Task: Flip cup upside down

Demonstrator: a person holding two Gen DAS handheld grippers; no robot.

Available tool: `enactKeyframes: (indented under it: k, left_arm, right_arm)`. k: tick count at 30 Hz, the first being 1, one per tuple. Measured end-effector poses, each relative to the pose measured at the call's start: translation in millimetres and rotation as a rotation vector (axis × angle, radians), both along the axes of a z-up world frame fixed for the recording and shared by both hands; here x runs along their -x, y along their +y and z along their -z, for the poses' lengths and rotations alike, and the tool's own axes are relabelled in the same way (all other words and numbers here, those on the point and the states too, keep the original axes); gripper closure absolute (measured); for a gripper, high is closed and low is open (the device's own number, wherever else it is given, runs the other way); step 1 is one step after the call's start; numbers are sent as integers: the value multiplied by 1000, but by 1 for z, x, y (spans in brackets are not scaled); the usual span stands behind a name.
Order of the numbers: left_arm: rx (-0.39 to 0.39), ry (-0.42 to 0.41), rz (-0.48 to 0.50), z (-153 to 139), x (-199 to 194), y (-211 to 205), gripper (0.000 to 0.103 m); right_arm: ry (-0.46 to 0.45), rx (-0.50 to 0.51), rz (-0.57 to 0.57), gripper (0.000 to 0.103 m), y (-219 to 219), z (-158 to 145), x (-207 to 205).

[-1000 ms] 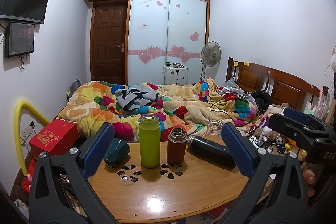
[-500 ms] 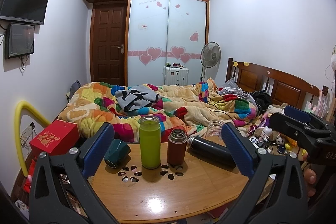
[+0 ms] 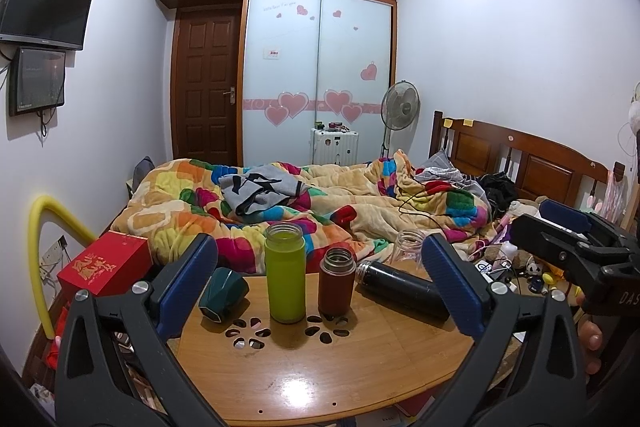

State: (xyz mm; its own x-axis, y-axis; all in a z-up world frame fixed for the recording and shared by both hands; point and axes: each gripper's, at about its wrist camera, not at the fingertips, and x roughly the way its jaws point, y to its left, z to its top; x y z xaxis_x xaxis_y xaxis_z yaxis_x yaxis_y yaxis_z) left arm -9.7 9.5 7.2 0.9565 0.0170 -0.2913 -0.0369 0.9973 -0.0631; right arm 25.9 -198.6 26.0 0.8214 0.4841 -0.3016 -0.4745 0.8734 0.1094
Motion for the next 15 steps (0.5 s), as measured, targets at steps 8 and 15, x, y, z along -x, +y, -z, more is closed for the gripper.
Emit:
enactKeyframes:
  k: [8,15]
  left_arm:
    - [-1,0,1,1,0,-1,0]
    - [-11,-4,1,12,-13,-7,0]
  right_arm:
    - [-2,1,3,0,1,2,1]
    - [61,20,31,0,-9,19,-19]
